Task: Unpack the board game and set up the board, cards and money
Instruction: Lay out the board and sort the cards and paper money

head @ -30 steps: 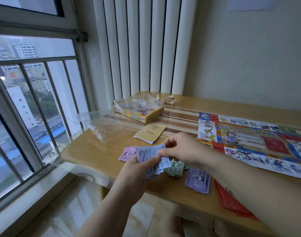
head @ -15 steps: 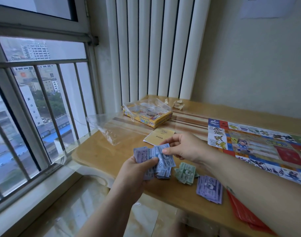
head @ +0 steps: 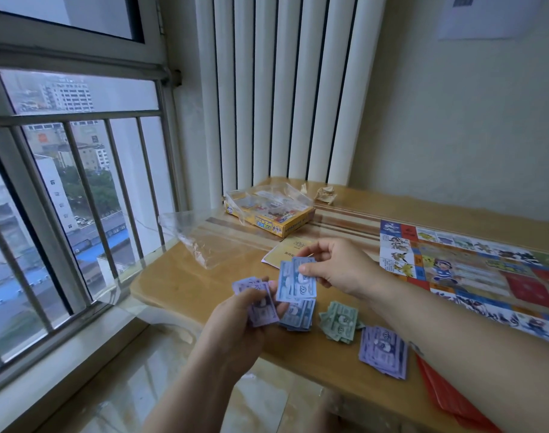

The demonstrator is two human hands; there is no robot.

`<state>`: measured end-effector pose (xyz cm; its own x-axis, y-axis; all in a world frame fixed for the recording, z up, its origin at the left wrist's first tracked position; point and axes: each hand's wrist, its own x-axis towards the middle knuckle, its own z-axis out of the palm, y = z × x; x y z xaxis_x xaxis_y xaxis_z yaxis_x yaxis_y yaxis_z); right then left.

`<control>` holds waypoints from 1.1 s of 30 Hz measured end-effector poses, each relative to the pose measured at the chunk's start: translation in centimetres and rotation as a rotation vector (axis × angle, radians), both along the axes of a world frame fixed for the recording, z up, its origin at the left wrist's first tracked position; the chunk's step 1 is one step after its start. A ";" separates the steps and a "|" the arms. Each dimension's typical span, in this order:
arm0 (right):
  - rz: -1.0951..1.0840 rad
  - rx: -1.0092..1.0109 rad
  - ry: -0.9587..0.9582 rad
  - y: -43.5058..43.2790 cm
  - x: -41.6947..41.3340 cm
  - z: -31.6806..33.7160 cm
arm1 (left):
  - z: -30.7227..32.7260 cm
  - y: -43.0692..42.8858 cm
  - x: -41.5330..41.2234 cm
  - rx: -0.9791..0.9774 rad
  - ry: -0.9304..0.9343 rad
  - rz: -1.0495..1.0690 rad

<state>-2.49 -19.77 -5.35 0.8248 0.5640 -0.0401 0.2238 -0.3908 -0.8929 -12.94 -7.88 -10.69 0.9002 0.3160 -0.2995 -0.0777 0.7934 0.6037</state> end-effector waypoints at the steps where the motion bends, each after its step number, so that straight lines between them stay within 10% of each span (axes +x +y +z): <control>1: -0.016 0.007 0.022 -0.1 0.2 0.0 | 0.1 0.3 -0.2 -0.020 -0.017 0.033; 8: 0.058 -0.188 0.084 -0.2 0.0 -2.2 | 0.5 2.4 -0.7 -0.056 -0.037 0.130; 19: -0.029 -0.549 -0.573 0.0 -0.3 -3.5 | 0.0 1.6 -1.0 0.043 -0.083 -0.014; 24: 0.061 -0.106 -0.271 0.0 -1.5 -0.6 | -0.2 0.3 -1.0 0.111 -0.110 -0.125; 33: 0.149 -0.137 -0.020 -1.2 -1.5 -0.7 | 0.5 -1.6 -0.9 0.342 -0.091 -0.253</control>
